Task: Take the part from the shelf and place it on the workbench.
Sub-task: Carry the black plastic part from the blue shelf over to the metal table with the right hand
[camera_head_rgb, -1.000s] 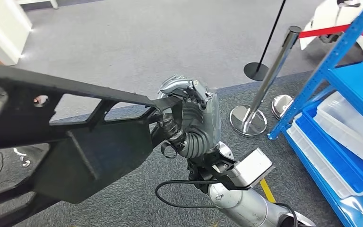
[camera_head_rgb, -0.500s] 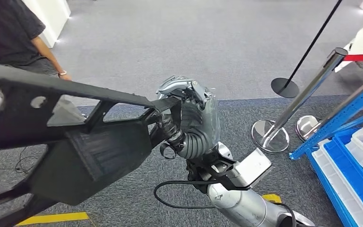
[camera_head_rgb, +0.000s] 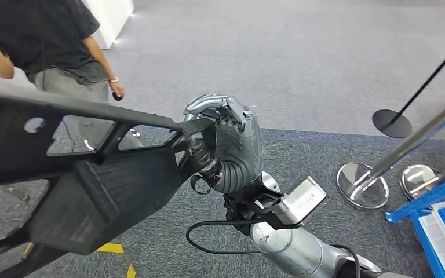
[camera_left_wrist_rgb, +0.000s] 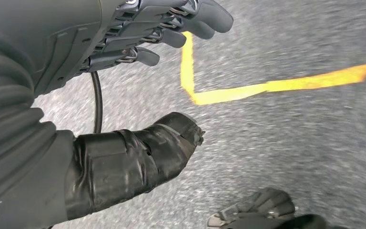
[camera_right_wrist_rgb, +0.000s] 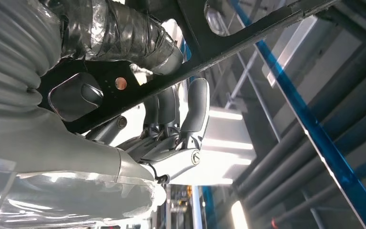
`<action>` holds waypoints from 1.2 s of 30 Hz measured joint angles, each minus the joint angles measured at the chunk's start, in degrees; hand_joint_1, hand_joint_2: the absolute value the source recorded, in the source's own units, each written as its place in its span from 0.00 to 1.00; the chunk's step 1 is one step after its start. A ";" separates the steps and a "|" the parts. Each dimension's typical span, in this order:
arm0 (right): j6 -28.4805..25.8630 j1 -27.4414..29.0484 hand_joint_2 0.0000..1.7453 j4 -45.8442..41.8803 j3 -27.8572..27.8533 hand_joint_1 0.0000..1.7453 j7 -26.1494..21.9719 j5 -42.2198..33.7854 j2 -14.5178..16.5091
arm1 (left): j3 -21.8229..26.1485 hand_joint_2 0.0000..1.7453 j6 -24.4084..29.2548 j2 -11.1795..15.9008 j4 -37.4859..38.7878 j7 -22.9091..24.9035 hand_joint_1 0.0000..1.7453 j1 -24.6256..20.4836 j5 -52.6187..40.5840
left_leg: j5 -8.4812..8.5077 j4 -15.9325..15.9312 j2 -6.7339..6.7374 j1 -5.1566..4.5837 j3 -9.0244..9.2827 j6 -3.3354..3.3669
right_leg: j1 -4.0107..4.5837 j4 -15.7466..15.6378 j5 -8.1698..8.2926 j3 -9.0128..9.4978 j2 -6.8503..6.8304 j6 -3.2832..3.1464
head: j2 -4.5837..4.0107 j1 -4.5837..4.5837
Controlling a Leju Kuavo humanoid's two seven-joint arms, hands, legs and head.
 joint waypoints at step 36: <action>0.22 -0.50 1.00 1.54 -0.01 1.00 -1.18 -2.78 0.65 | -0.82 1.00 -0.02 0.48 0.04 1.02 0.00 -0.22 -0.74 | 4.92 -14.06 3.70 -0.94 7.12 1.69 | 0.77 -0.42 -1.37 1.69 -3.28 1.42 | -0.19 -3.67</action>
